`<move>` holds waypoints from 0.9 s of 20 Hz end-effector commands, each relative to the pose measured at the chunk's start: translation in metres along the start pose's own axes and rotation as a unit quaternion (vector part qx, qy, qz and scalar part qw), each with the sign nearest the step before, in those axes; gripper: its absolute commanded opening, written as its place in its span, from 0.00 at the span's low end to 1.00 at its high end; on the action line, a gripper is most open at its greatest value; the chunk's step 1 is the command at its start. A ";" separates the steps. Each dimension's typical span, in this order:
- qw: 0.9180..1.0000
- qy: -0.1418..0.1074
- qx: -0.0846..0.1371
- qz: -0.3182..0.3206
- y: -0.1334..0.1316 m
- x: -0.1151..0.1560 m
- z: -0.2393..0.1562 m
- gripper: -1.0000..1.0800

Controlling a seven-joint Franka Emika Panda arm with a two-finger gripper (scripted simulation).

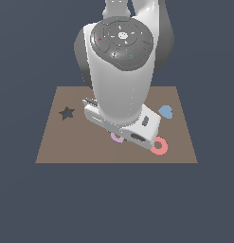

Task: Insert a designated object into the corresponding slot on a board.

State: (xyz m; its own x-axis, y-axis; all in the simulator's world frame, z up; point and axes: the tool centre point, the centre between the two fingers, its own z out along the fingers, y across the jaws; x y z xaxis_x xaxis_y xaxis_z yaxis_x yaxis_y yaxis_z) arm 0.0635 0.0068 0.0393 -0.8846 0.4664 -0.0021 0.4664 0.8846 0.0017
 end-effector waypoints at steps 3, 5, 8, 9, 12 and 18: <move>0.996 0.000 0.000 -0.086 -0.005 0.015 -0.001 0.00; 0.993 0.000 0.000 -0.117 -0.008 0.020 -0.001 0.00; 0.988 0.000 0.000 -0.157 -0.011 0.027 -0.001 0.00; 0.986 0.000 0.000 -0.168 -0.013 0.029 -0.001 0.00; 0.980 0.000 0.000 -0.199 -0.016 0.033 -0.001 0.00; 0.971 0.000 0.000 -0.239 -0.022 0.039 -0.001 0.00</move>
State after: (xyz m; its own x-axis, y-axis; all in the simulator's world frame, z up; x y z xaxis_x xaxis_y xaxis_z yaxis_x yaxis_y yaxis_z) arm 0.0207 0.0060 0.0399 -0.9998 0.0220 -0.0016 0.0220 0.9998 0.0005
